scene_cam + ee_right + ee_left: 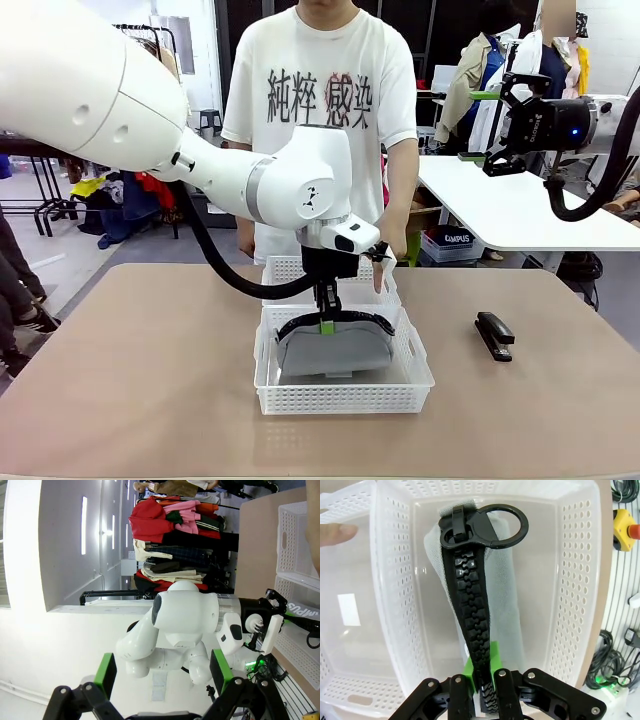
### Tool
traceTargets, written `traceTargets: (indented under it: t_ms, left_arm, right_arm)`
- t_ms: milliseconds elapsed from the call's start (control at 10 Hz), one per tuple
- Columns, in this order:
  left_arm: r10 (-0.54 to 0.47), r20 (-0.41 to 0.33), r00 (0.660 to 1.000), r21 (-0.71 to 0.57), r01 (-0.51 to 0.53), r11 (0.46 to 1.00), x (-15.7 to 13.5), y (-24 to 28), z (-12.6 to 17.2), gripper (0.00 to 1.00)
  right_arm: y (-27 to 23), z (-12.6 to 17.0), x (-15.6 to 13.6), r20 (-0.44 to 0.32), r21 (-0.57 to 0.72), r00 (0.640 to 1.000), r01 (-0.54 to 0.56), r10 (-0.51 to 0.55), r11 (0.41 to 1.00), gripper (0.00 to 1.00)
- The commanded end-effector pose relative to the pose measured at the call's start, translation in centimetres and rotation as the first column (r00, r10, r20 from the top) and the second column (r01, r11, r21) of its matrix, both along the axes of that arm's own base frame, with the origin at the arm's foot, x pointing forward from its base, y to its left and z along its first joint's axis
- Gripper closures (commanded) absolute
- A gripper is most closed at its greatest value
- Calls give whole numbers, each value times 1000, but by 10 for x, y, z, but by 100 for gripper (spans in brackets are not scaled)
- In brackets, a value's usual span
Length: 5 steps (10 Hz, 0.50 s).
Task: Distribute items into two baskets.
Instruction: Place the picked Pencil pouch into the Organizing basket as instructed by the person.
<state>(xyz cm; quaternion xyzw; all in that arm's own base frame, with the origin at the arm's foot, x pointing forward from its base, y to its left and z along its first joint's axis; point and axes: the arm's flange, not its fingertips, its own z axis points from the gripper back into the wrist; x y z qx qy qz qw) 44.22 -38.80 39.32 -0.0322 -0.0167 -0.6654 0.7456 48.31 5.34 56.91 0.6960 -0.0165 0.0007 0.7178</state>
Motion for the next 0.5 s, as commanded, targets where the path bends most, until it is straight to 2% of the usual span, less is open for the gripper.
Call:
traceTargets:
  t_ms: [0, 300, 400]
  left_arm:
    - [-10, 2, 1000, -5, 10, 1000, 0, 2, -6, 100]
    - [-23, -23, 999, -7, 22, 1000, -2, -2, -14, 100]
    - [-23, -25, 999, -6, 23, 1000, -3, -4, -14, 97]
  right_arm:
    - [-1, 2, 0, 3, -1, 1000, 3, -3, 1000, 0]
    - [-1, 2, 0, 3, -1, 1000, 3, -3, 1000, 0]
    - [-1, 2, 0, 3, -1, 1000, 3, -3, 1000, 0]
